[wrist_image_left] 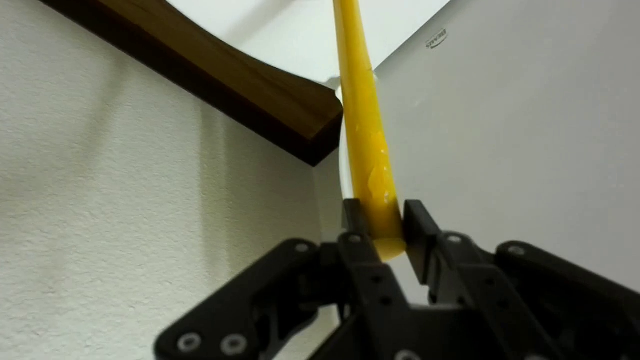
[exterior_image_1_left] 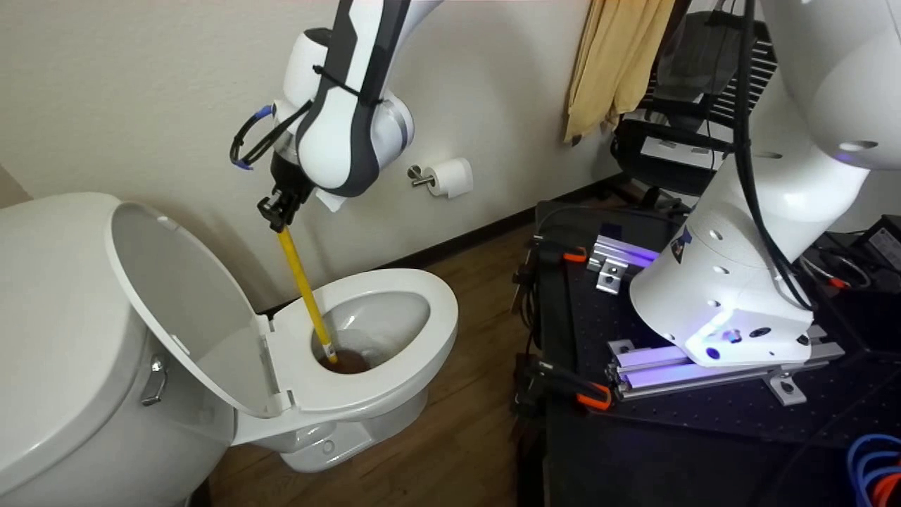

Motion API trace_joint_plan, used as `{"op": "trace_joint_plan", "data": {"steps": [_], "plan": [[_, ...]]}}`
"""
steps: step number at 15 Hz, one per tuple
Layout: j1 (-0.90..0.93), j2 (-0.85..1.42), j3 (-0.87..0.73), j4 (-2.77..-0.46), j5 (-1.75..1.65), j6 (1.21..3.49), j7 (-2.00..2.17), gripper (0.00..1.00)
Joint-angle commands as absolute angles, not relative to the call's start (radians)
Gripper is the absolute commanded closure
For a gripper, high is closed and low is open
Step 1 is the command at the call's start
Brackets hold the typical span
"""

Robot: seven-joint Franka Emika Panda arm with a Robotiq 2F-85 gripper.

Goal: Move the toilet plunger up and down in the toilet

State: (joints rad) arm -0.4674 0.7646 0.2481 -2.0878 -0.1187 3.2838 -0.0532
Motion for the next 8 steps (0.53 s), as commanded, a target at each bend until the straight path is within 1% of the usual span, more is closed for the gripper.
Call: {"op": "trace_joint_plan", "data": {"steps": [1, 4, 8], "plan": [[-0.586, 0.637, 0.345, -2.232, -0.159, 3.322, -0.093, 0.94], [-0.636, 0.595, 0.381, -2.272, -0.187, 3.358, -0.092, 0.94], [-0.651, 0.572, 0.382, -2.292, -0.227, 3.398, -0.073, 0.94]]}}
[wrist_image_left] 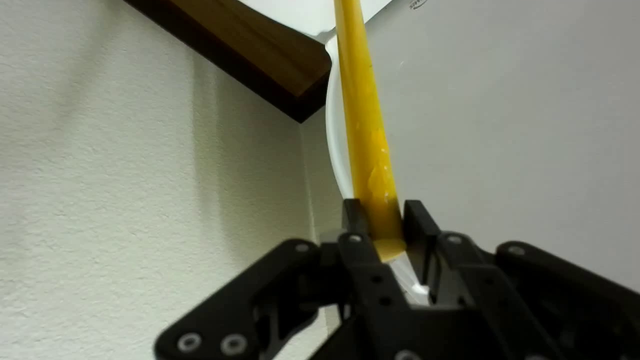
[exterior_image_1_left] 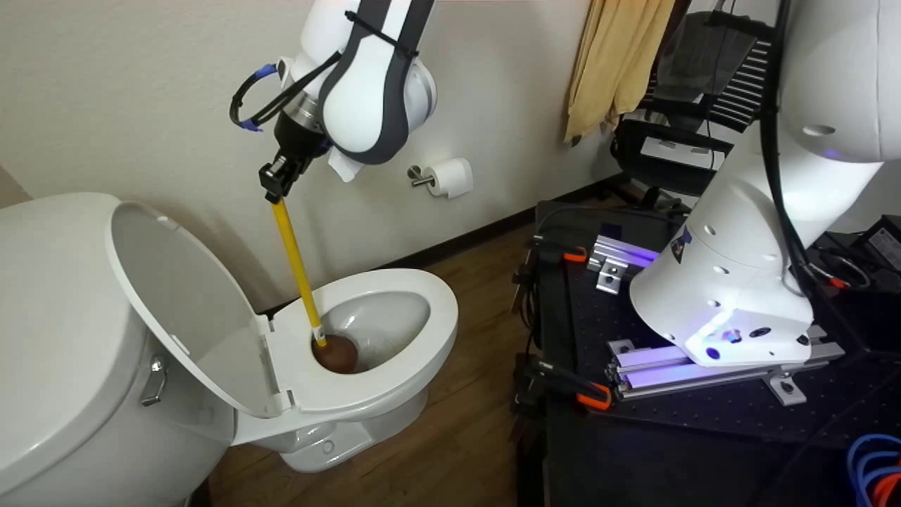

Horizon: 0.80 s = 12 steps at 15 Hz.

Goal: Move the toilet plunger up and down in the toilet

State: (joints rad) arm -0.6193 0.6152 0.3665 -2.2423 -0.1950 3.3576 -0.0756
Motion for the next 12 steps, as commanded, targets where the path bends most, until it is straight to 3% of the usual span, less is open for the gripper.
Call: {"op": "trace_joint_plan", "data": {"steps": [1, 12], "plan": [[-0.637, 0.582, 0.365, -2.285, -0.229, 3.402, -0.073, 0.94], [-0.459, 0.934, 0.165, -2.01, -0.205, 3.431, -0.062, 0.94]]}}
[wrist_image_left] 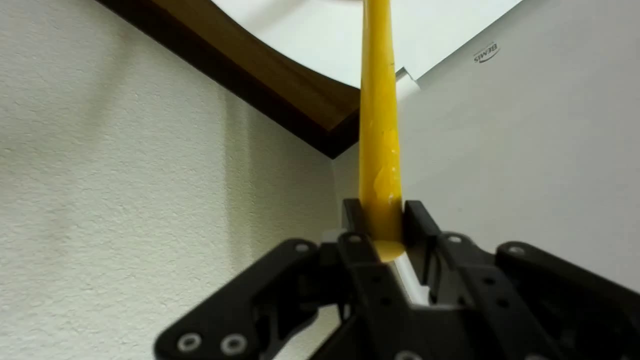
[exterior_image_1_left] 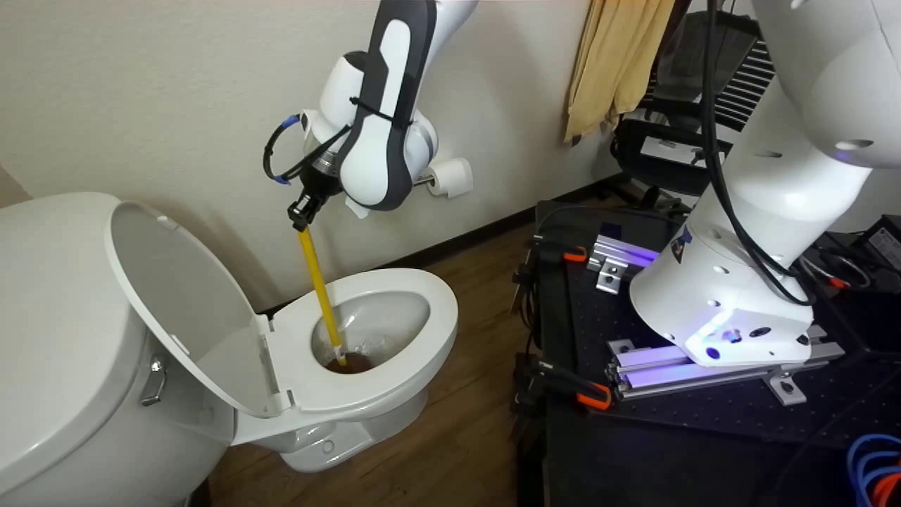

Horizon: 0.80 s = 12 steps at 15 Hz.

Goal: Move the toilet plunger up and down in the toilet

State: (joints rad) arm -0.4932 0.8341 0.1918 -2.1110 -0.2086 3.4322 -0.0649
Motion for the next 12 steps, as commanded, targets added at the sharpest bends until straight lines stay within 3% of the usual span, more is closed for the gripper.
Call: {"op": "trace_joint_plan", "data": {"steps": [1, 7, 12], "plan": [[-0.457, 0.955, 0.168, -1.983, -0.203, 3.415, -0.05, 0.94], [-0.459, 0.993, 0.176, -1.894, -0.214, 3.431, -0.037, 0.94], [-0.519, 0.86, 0.214, -2.002, -0.262, 3.464, -0.047, 0.94]]}}
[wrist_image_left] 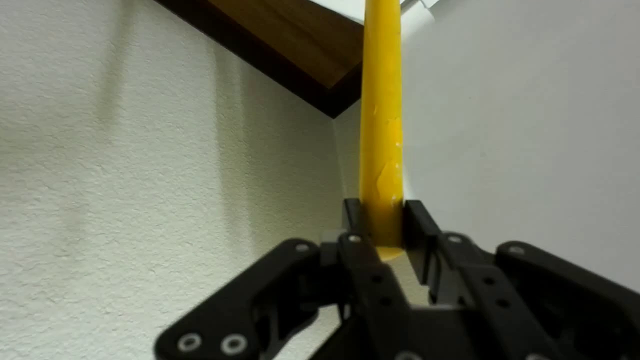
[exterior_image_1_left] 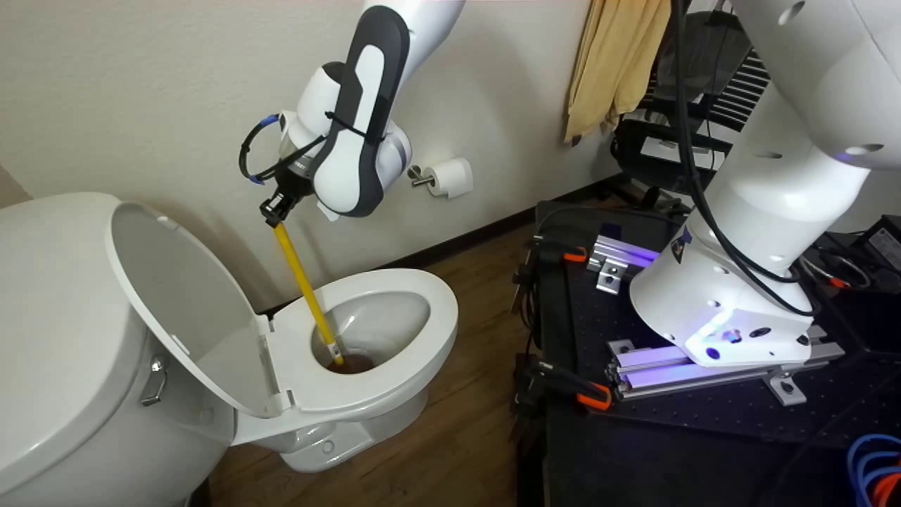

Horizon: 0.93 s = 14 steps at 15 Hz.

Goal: Move the toilet plunger up and down in the toilet

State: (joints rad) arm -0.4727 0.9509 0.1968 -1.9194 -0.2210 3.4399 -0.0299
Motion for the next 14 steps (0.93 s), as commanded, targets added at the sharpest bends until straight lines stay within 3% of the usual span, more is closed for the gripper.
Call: {"op": "trace_joint_plan", "data": {"steps": [1, 7, 14], "plan": [[-0.524, 0.836, 0.211, -2.023, -0.271, 3.469, -0.049, 0.94], [-0.717, 0.7, 0.342, -2.101, -0.407, 3.456, -0.033, 0.94], [-0.755, 0.783, 0.383, -2.081, -0.417, 3.454, -0.028, 0.94]]}}
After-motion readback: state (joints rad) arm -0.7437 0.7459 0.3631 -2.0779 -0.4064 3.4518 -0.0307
